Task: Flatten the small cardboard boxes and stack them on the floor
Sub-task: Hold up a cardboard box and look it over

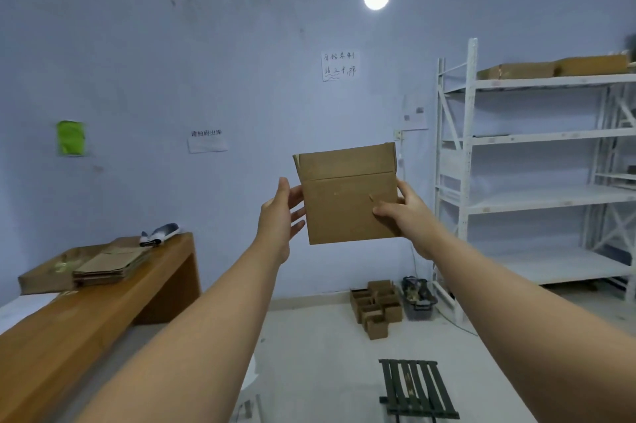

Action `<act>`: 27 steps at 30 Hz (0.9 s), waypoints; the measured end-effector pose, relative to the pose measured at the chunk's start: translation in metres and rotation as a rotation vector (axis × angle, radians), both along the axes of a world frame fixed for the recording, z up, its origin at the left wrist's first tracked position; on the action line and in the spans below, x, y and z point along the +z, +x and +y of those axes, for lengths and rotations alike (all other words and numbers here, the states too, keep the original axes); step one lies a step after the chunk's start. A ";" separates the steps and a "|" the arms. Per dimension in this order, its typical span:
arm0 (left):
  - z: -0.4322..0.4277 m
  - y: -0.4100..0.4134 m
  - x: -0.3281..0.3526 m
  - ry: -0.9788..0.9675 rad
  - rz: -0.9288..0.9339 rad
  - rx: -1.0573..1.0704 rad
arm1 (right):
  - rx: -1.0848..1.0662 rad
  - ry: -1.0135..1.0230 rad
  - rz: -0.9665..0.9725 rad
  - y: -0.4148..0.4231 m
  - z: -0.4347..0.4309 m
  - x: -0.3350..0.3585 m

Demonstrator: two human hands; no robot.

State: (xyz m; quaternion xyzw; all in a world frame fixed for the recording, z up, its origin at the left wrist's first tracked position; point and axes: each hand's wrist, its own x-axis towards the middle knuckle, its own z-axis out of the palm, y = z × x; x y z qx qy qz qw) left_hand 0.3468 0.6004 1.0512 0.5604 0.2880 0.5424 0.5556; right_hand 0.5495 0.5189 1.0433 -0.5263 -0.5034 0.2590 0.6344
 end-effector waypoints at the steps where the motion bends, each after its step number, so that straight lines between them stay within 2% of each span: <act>1: 0.017 0.008 -0.001 0.000 -0.010 -0.021 | -0.011 0.000 -0.003 0.007 0.016 -0.001; 10: 0.195 0.056 0.002 -0.013 -0.086 -0.188 | -0.068 0.011 -0.032 0.052 0.178 0.007; 17: 0.295 0.097 -0.009 -0.079 -0.094 -0.162 | -0.057 -0.016 -0.027 0.086 0.279 -0.004; 27: 0.431 0.159 -0.028 -0.091 0.037 -0.080 | 0.039 -0.026 0.008 0.159 0.440 -0.027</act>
